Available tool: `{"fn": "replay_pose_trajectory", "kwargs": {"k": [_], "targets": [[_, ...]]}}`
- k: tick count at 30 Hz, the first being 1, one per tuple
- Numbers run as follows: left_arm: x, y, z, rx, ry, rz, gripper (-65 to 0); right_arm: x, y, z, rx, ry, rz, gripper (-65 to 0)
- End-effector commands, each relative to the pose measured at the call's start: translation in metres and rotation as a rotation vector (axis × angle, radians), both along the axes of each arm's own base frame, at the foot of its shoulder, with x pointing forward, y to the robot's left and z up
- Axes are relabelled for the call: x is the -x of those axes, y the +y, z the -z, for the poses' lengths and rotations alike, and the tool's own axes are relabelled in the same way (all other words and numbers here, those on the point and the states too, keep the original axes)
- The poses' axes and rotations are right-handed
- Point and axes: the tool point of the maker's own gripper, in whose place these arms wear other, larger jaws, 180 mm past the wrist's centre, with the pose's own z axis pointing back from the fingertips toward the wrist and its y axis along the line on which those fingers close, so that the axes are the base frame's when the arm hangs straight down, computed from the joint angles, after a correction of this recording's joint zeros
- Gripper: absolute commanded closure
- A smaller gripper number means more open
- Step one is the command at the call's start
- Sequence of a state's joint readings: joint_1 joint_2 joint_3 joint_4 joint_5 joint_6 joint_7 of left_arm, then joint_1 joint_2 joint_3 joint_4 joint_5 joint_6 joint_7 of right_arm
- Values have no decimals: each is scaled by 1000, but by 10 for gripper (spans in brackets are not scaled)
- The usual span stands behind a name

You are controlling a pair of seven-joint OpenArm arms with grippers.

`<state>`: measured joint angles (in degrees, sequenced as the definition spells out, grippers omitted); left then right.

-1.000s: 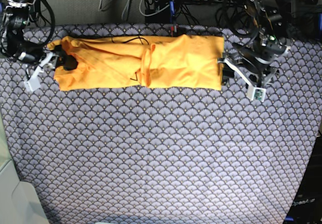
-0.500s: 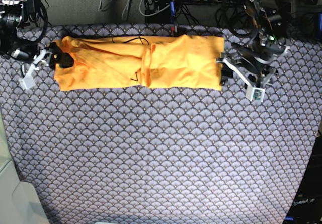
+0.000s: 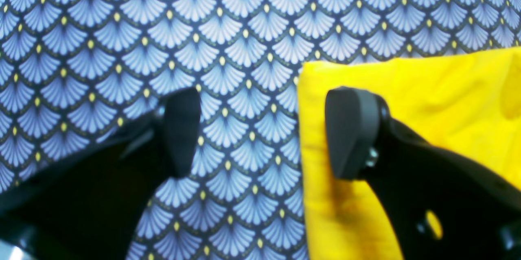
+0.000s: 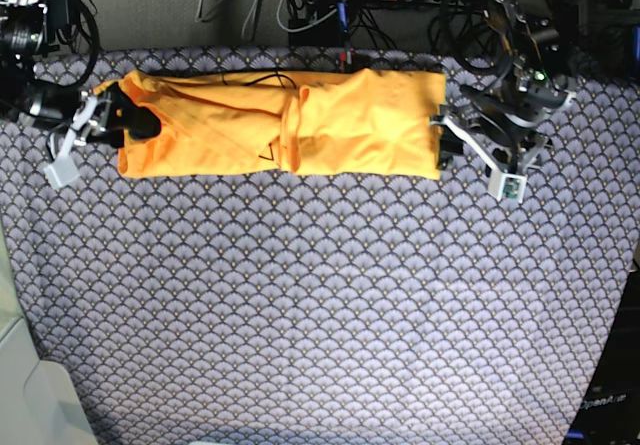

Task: Fold the T-shirt properly

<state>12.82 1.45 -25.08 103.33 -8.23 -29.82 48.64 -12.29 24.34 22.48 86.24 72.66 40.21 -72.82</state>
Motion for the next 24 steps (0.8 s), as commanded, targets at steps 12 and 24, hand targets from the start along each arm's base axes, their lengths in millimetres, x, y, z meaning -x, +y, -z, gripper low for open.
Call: {"fn": "replay_pose_trajectory", "kwargs": {"k": [12, 24], "targets": [[-7, 0, -11, 6, -45, 1, -463, -9, -8, -14, 2, -47, 13, -427], [-5, 0, -9, 6, -40, 1, -463, -15, -43, 10, 52, 23, 95, -427]]}}
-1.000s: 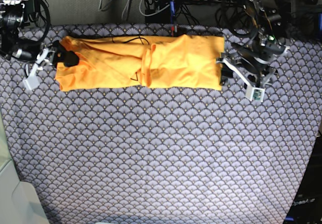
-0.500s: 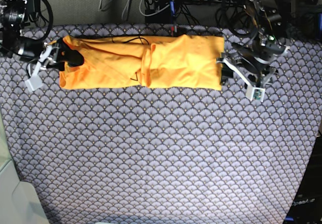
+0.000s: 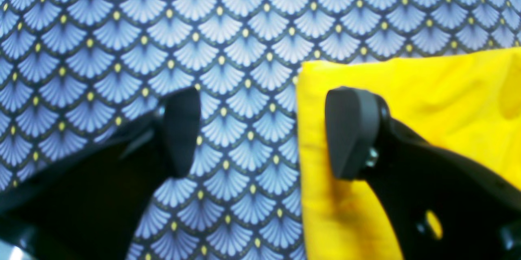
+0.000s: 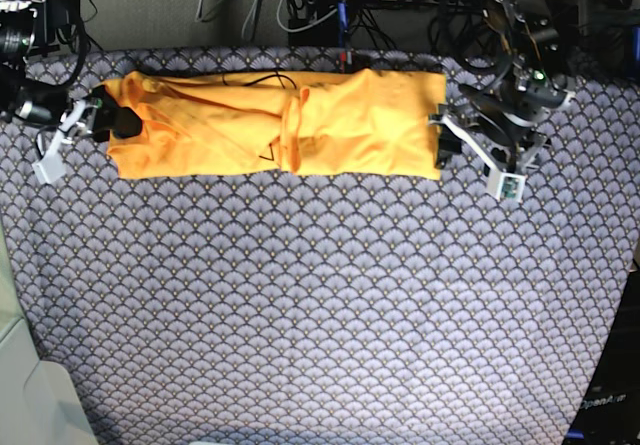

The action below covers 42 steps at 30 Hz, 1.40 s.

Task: Fold the T-shirt properly

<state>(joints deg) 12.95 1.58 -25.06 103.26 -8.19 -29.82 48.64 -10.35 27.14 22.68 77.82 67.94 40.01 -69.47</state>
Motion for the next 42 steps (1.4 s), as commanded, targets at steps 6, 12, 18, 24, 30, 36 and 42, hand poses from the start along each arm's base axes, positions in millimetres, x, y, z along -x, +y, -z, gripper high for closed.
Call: {"fn": "replay_pose_trajectory", "kwargs": {"k": [6, 12, 18, 24, 30, 36, 42], "targets": [[-6, 1, -10, 4, -44, 1, -463, -14, -7, -14, 2, -52, 9, -427], [-6, 1, -10, 4, -42, 1, -463, -19, -17, -18, 17, -80, 36, -427], [-6, 1, -10, 4, -42, 1, -463, -19, -19, -19, 23, -83, 38, -427], [-6, 1, -11, 4, -44, 1, -463, -15, -31, -2, 104, -43, 49, -427], [-6, 1, -11, 4, -44, 1, -463, -11, -29, 5, 93, -22, 58, -427], [-7, 1, -11, 4, -45, 1, -463, -5, -21, 11, 73, -1, 57, -427], [-8, 1, -12, 4, -49, 1, -463, 7, -3, 18, 20, 42, 30, -427]]}}
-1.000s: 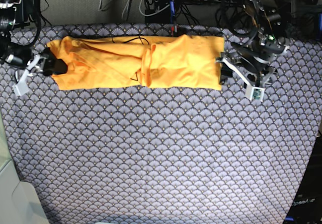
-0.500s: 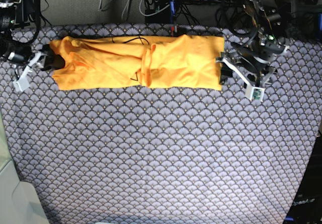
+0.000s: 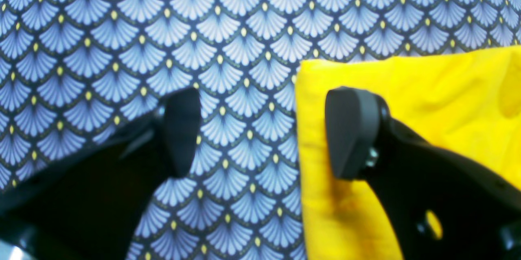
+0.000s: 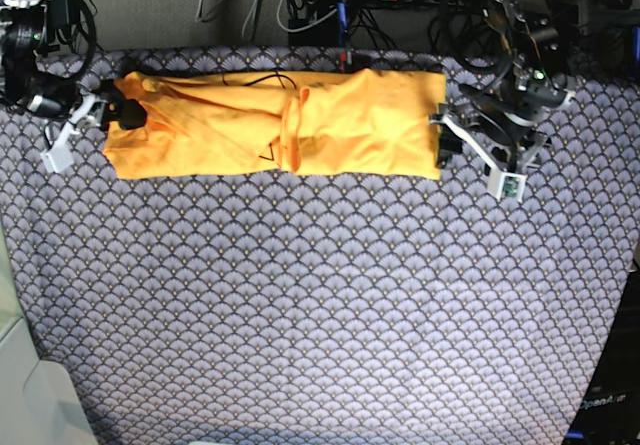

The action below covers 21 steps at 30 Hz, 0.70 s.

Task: Fold the T-shirt properly
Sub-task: 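Grasp the strip's end with the right gripper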

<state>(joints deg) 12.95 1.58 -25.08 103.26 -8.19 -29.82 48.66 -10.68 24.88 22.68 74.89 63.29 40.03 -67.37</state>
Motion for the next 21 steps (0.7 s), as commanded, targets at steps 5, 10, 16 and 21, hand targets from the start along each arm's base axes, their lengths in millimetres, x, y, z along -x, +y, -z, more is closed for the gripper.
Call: {"fn": "replay_pose_trajectory", "kwargs": {"k": [5, 10, 16, 21], "targets": [[-8, 1, -12, 4, -49, 1, -463, -6, -1, -13, -31, -31, -4, -427], [-9, 1, -12, 4, -50, 1, -463, -1, 1, -11, -29, -1, -31, -427], [-9, 1, -13, 4, -52, 1, -463, -6, 18, -29, -4, -58, -100, -427], [-10, 1, -13, 5, -55, 0, -463, -2, 28, -30, -14, -68, -110, -427]]}}
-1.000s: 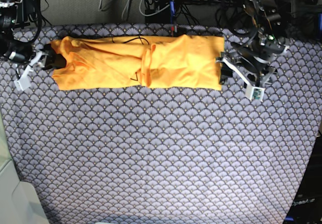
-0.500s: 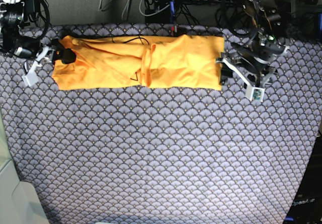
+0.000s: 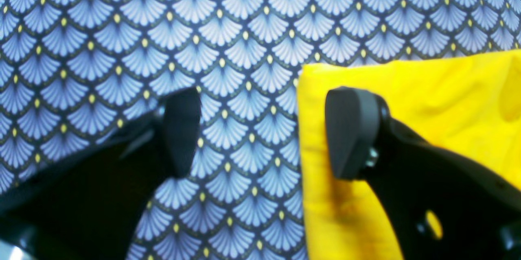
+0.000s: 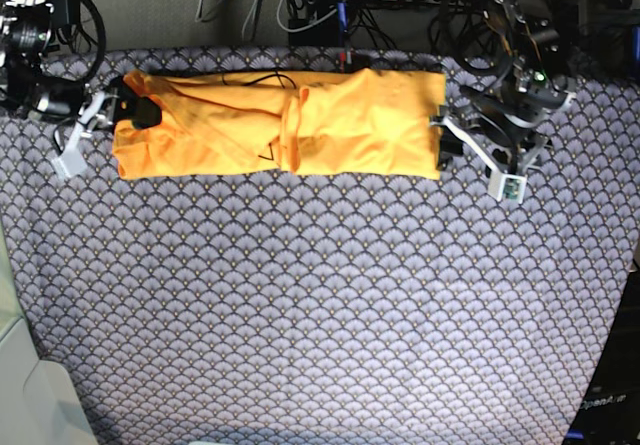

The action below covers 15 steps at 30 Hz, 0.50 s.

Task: Fold the T-shirt properly
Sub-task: 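Grasp the strip's end with the right gripper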

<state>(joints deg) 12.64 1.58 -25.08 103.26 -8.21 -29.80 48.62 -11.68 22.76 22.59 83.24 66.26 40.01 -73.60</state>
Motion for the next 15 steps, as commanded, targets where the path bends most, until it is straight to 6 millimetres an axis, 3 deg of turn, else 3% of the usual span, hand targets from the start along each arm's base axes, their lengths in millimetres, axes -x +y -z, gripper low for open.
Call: {"fn": "replay_pose_trajectory", "kwargs": {"k": [1, 15], "targets": [[-8, 1, -12, 4, -50, 0, -463, -5, -2, -8, -6, -27, 2, -427], [-9, 1, -13, 5, -55, 0, -463, 0, 8, -3, -24, -5, -11, -427]]}}
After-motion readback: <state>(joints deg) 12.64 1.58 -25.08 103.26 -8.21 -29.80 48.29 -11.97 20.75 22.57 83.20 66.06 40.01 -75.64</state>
